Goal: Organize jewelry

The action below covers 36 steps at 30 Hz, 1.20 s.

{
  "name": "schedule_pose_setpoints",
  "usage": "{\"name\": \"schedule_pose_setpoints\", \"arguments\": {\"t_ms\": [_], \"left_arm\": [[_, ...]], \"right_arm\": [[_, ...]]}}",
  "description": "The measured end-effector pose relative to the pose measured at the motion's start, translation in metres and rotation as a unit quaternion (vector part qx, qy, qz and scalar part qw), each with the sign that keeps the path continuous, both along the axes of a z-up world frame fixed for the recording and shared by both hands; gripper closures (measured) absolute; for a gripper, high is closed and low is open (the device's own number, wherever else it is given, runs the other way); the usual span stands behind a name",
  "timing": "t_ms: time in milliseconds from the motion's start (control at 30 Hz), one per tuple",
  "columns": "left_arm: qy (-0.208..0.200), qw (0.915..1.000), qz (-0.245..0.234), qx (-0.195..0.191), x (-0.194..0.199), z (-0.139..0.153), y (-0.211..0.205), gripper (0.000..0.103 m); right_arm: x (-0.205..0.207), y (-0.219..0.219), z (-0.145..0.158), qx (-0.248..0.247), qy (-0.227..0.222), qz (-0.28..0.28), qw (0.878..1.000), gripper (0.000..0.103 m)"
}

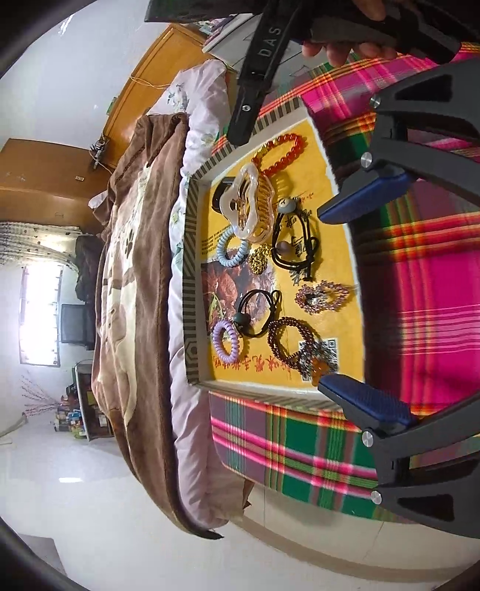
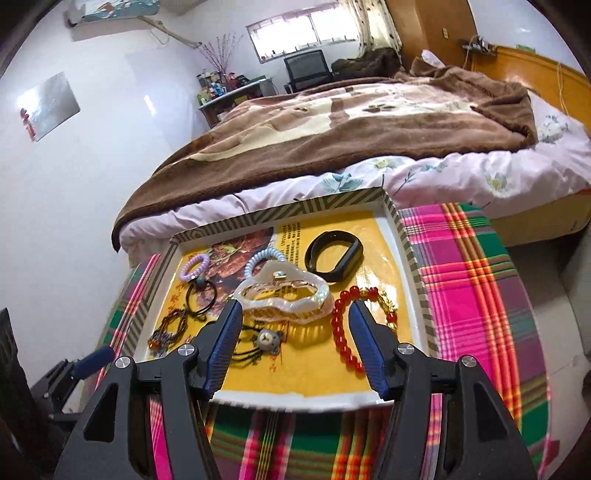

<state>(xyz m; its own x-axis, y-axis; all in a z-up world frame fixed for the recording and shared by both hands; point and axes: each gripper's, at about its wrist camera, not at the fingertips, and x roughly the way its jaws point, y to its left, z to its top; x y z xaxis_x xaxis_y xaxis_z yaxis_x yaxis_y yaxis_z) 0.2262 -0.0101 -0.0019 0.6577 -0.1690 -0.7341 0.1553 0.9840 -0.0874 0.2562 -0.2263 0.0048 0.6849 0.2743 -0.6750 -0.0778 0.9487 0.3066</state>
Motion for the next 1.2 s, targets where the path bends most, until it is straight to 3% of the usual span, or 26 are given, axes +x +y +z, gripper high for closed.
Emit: {"name": "schedule_pose_setpoints", "arguments": {"t_ms": [100, 233, 400, 833, 1200], "left_arm": [[-0.009, 0.9999, 0.007, 0.003, -0.015, 0.01, 0.003, 0.019], [-0.024, 0.9995, 0.017, 0.013, -0.037, 0.02, 0.005, 0.011], [-0.034, 0.9988, 0.026, 0.025, -0.068, 0.026, 0.0, 0.011], [-0.027, 0.9977, 0.049, 0.037, -0.122, 0.015, -0.009, 0.007], [-0.039, 0.9968, 0.058, 0.039, -0.145, 0.012, -0.013, 0.007]], "right_arm": [[-0.017, -0.001, 0.008, -0.011, -0.009, 0.001, 1.0, 0.043], [-0.041, 0.0, 0.016, -0.026, -0.021, 0.003, 0.999, 0.042], [-0.072, 0.003, 0.019, -0.057, -0.034, -0.003, 0.998, 0.042], [-0.14, 0.006, 0.007, -0.117, -0.036, -0.016, 0.992, 0.042], [-0.166, 0.009, -0.001, -0.127, -0.033, -0.03, 0.991, 0.042]]}}
